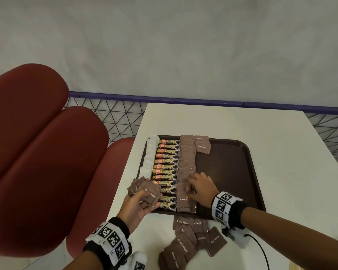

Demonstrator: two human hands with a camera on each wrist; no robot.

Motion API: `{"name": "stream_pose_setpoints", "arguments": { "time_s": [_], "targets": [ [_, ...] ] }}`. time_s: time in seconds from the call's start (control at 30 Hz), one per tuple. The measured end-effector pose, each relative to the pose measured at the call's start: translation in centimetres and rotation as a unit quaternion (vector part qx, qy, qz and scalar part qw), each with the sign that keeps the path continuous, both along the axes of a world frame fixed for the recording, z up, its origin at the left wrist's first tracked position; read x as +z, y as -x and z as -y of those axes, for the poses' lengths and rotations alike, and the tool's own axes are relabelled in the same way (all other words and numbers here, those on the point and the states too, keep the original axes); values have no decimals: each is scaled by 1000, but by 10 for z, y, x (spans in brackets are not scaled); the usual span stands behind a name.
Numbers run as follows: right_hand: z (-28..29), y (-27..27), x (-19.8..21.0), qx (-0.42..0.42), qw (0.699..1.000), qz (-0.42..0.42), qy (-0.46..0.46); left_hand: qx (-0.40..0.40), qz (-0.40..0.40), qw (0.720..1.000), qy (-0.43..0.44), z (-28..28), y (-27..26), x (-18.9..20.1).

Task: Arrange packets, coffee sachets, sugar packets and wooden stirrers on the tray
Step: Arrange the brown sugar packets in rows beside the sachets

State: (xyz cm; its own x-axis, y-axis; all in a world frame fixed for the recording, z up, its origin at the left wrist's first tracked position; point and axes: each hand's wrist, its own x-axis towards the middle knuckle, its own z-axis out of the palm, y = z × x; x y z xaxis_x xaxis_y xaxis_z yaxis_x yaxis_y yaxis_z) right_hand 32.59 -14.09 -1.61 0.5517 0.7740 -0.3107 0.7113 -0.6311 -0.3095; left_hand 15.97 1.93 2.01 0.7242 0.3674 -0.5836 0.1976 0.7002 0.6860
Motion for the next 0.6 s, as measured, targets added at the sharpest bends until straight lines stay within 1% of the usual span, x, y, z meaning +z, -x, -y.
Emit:
{"name": "stream_pose_setpoints", "arguments": {
  "time_s": [0.03, 0.07, 0.1, 0.13, 0.17, 0.2, 0.27, 0.37, 0.43, 0.5, 0.6],
  "targets": [
    [-1, -1, 1, -10, 999, -31, -22, -1, 0, 1000, -1, 0, 0, 0],
    [0, -4, 2, -21, 995, -84, -47, -1, 0, 1000, -1, -1, 0, 0],
    [-1, -7, 3, -37, 985, -154, -69, -2, 0, 1000, -2, -1, 0, 0],
    [-1, -13, 5, -53, 967, -227, -99, -3, 0, 1000, -3, -2, 0, -1],
    [-1, -18, 9, -70, 950, -278, -123, -4, 0, 1000, -3, -2, -1, -1],
    [-1, -26, 13, -82, 937, -305, -146, -5, -1, 1000, -4, -2, -1, -1],
    [-3, -46, 19, -114, 930, -303, -176, -8, -2, 1000, -4, -3, -3, -1],
    [-11, -85, 19, -181, 940, -211, -197, -10, -1, 1000, -4, -3, -4, -1],
    [-16, -107, 20, -225, 940, -156, -202, -11, -3, 1000, -3, -4, -6, -1],
    [-22, -125, 19, -245, 944, -116, -187, -11, -5, 1000, -3, -6, -6, -3],
    [-30, -142, 9, -239, 959, -72, -134, -11, -4, 1000, -2, -8, -7, -4]
  ]
}}
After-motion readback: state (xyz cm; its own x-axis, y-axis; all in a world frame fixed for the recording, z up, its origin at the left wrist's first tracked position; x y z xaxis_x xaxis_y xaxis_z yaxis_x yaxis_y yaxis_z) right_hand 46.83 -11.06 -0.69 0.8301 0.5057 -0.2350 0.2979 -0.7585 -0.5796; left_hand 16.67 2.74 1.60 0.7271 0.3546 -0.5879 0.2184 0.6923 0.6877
